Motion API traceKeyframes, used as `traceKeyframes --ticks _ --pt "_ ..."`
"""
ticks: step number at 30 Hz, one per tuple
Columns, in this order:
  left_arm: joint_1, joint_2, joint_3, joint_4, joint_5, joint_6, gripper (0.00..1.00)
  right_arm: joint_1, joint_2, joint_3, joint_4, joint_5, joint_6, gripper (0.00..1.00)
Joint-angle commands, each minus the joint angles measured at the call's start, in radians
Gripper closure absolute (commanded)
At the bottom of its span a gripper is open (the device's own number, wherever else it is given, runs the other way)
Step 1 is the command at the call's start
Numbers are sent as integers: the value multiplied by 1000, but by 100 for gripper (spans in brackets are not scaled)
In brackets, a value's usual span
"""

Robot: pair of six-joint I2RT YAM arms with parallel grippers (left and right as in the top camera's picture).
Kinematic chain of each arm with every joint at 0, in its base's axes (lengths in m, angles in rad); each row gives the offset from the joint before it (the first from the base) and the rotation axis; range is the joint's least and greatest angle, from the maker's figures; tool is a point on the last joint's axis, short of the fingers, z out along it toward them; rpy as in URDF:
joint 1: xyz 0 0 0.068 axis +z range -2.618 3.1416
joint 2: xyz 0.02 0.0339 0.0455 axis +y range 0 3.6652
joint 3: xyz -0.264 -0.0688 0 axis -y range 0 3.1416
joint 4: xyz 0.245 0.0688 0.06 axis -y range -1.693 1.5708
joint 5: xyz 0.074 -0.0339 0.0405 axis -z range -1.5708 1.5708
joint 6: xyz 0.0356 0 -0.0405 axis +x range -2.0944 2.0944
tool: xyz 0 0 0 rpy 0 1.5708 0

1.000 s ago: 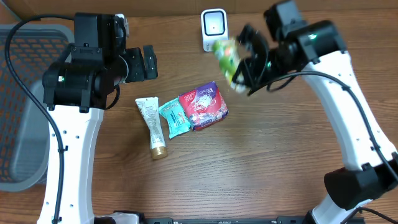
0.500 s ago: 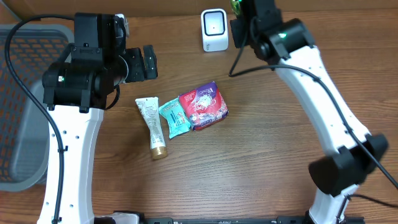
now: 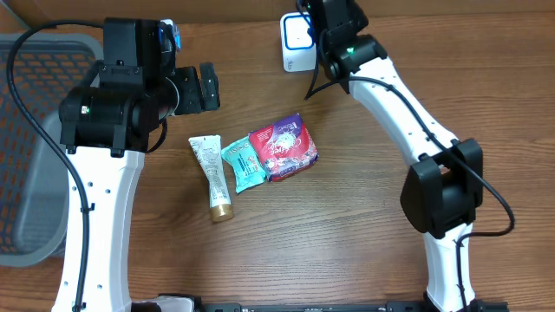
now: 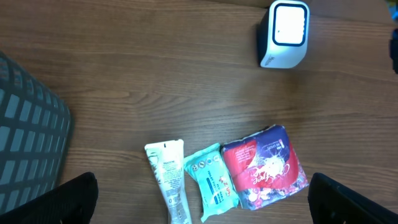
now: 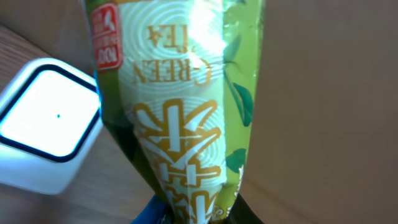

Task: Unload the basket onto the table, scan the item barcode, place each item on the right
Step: 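Hold the carton's barcode in front of the white scanner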

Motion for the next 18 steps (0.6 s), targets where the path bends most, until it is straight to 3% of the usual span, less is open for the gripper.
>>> traceKeyframes --ticks 1,18 --pt "-1 6 14 1 7 13 0 -2 27 13 47 55 -189 96" --pt "-1 6 14 1 7 13 0 -2 198 13 174 66 -285 96"
